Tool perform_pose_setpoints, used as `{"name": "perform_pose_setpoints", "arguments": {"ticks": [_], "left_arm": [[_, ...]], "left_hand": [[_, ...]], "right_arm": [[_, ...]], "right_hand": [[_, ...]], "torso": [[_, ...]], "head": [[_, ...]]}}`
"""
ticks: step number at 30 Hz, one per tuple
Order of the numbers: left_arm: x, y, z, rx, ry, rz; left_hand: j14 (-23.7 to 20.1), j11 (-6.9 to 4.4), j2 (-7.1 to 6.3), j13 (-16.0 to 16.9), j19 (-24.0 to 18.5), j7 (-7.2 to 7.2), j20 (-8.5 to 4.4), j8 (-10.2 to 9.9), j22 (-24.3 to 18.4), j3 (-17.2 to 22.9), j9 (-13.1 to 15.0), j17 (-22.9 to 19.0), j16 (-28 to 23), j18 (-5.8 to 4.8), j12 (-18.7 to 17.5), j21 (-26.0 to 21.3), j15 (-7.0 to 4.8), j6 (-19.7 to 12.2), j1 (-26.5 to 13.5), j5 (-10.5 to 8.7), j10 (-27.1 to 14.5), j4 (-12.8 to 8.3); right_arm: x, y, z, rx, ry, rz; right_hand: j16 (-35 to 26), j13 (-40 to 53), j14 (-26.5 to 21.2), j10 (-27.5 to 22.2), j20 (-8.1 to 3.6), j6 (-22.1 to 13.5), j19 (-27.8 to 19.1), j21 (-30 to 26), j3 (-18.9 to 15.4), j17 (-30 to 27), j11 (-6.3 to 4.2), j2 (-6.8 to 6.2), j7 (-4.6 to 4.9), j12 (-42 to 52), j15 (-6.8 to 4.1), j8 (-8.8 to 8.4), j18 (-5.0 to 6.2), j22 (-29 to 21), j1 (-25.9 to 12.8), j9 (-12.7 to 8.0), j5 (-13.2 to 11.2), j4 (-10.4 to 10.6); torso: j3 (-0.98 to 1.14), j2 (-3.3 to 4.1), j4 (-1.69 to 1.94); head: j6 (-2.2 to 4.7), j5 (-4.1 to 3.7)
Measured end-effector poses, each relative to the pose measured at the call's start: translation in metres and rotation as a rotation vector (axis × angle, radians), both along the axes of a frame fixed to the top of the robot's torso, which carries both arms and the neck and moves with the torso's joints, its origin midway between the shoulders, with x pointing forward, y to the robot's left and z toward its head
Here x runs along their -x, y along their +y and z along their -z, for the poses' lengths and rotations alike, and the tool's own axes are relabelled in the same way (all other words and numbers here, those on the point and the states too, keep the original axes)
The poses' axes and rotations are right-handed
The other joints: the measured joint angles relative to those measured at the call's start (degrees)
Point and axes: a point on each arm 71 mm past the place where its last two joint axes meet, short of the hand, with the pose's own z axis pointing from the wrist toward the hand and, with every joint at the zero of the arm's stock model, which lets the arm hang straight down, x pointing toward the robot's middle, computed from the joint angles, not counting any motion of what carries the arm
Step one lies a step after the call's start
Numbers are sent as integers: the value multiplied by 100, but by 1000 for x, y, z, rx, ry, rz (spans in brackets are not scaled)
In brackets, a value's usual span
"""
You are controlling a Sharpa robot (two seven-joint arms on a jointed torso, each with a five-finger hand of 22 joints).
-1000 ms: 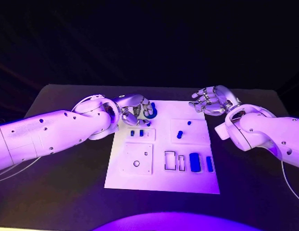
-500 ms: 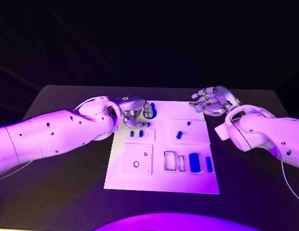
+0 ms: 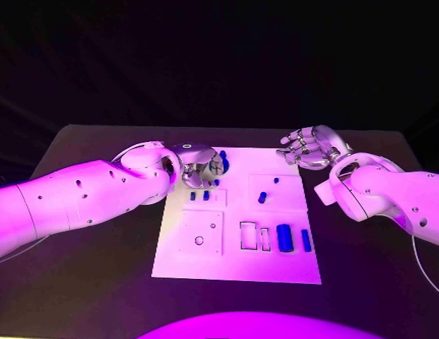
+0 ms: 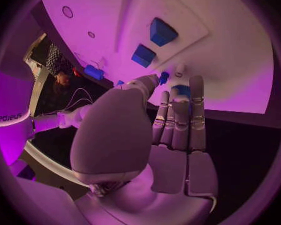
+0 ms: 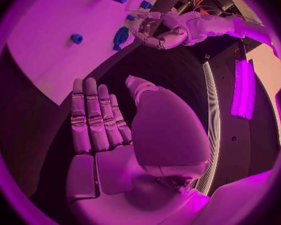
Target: Assemble the parts on the task board
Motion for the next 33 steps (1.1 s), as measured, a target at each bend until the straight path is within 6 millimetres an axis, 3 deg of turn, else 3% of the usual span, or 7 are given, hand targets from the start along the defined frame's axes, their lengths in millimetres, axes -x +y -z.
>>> {"name": "perform_pose_setpoints", "arguments": {"ticks": [13, 33], "left_arm": [[-2, -4, 2, -10, 10, 6], [-4, -8, 9, -24, 32, 6]], "left_hand": [[217, -103, 59, -26, 63, -64, -19, -40, 301, 101, -59, 262, 345, 1, 0, 312, -74, 262, 105, 0, 283, 3], [335, -128, 83, -47, 166, -65, -40, -40, 545, 183, -74, 373, 500, 0, 0, 505, -89, 447, 129, 0, 431, -9]], "right_arm": [[0, 0, 0, 0, 0, -1], [1, -1, 0, 0, 0, 0]], "right_hand": [[0, -5, 0, 0, 0, 0, 0, 0, 0, -5, 0, 0, 0, 0, 0, 0, 0, -5, 0, 0, 0, 0], [-23, -28, 0, 0, 0, 0, 0, 0, 0, -19, 0, 23, 0, 0, 0, 20, 0, -26, 23, -4, 0, 0]], "torso": [[2, -4, 8], [0, -2, 9]], "head": [[-22, -28], [-55, -47]]}}
